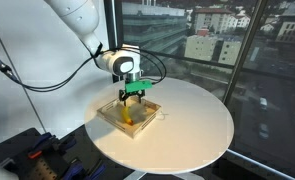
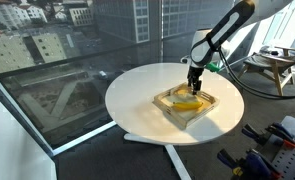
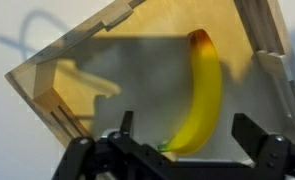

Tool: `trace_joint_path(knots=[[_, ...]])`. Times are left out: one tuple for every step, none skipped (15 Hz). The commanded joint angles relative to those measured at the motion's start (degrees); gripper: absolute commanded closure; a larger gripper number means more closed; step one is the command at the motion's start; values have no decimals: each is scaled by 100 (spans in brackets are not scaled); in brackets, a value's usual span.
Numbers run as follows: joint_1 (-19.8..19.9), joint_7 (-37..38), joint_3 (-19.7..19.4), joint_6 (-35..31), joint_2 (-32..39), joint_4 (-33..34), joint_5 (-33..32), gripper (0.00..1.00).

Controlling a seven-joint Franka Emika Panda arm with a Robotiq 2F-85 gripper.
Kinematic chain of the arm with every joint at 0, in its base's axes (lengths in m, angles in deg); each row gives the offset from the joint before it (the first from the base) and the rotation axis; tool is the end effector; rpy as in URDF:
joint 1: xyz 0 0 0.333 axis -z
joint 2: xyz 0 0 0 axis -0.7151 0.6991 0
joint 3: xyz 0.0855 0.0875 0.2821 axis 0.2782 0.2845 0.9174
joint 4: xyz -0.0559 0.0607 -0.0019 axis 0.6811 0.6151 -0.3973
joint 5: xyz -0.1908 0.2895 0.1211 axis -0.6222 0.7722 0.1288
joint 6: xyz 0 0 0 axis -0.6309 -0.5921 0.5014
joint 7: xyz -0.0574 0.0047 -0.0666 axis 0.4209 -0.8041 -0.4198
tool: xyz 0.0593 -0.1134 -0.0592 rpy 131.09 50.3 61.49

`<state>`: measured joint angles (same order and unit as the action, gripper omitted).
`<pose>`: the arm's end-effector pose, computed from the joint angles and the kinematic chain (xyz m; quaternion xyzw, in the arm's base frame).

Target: Remove the banana from the crate

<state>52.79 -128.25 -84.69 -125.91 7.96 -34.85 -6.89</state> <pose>0.5806 -0.0515 0.1568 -0.8771 -0.4802 -0.0021 0.0091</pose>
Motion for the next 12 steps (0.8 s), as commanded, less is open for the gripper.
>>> trace_joint_path(knots=[[-8,219,43,14,86,115,-206,0],[-27,236,35,2,100,111,-244,0],[-42,257,31,-2,113,111,-270,0],[-55,275,30,3,123,112,-295,0],[-66,290,35,3,131,109,-317,0],[-75,300,40,4,136,103,-344,0],[-85,309,44,6,143,96,-359,0],[-98,318,41,4,150,84,-372,0],[-109,324,40,-3,157,72,-386,0],[-114,332,44,3,164,62,-393,0],[-112,335,51,12,171,58,-394,0],[-113,348,52,4,173,39,-408,0]])
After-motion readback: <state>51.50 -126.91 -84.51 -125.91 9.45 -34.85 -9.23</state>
